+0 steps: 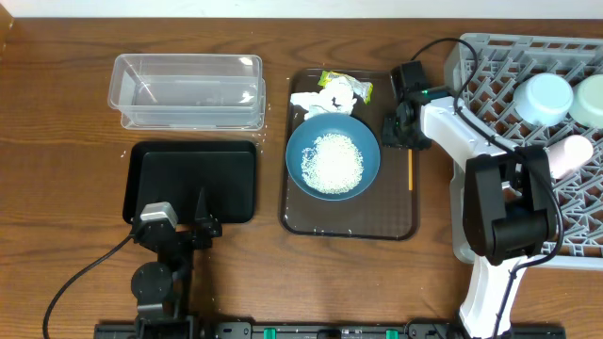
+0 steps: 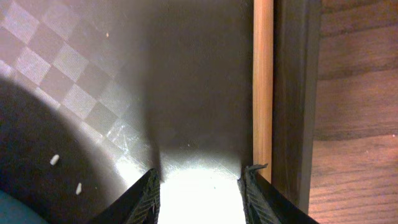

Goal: Sort waste into correct bins and load items into the dishwasher rack
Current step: 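Grasp the wooden chopstick on the tray with the right gripper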

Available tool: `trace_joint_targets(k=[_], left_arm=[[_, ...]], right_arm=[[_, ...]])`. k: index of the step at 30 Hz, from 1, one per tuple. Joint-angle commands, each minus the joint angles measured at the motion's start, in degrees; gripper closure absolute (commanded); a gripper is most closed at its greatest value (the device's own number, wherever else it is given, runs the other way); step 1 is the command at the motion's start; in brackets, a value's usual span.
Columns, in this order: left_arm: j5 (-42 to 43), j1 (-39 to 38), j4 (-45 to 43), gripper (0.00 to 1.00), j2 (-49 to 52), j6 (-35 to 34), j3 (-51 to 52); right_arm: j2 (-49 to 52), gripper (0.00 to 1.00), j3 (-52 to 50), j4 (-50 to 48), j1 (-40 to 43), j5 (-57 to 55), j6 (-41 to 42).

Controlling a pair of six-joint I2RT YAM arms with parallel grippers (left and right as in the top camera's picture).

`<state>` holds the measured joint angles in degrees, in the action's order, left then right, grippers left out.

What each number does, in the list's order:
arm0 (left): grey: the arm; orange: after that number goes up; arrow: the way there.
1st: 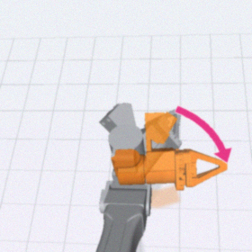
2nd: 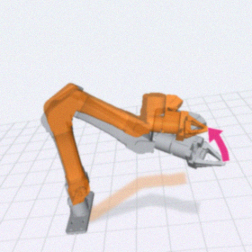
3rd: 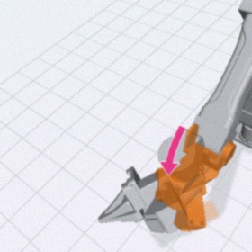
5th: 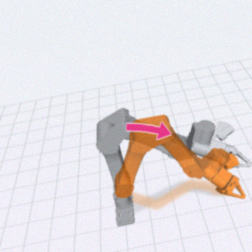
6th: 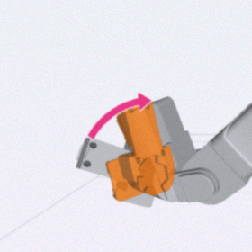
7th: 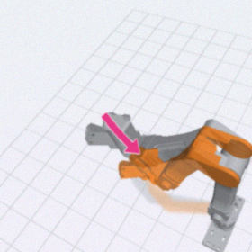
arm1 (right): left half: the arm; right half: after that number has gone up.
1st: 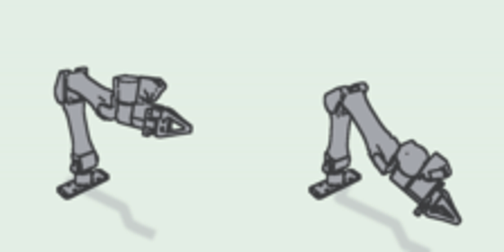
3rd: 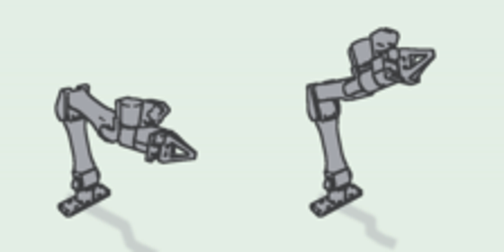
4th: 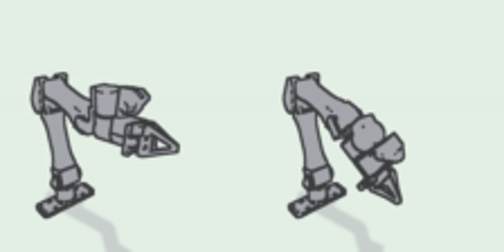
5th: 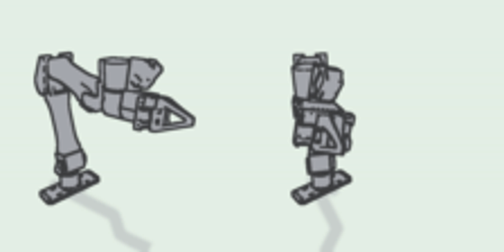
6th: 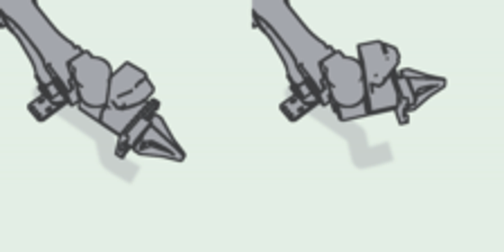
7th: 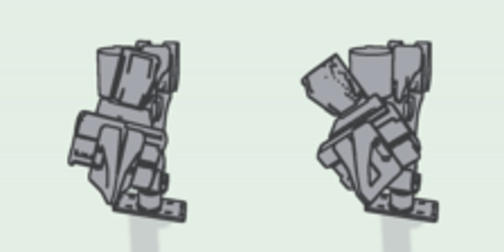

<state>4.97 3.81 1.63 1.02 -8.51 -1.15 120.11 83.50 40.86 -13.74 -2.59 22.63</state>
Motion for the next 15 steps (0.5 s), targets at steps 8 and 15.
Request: trace_joint_targets(k=[8,15], left_arm=[[0.8,0.1,2.0,0.08,0.0,1.0,0.9],[0.8,0.1,2.0,0.08,0.0,1.0,0.9]], right_arm=[[-7.5,0.41,0.4,1.3,0.3,0.0,-4.8],[-7.4,0.32,0.4,1.0,0.3,-0.4,-7.1]])
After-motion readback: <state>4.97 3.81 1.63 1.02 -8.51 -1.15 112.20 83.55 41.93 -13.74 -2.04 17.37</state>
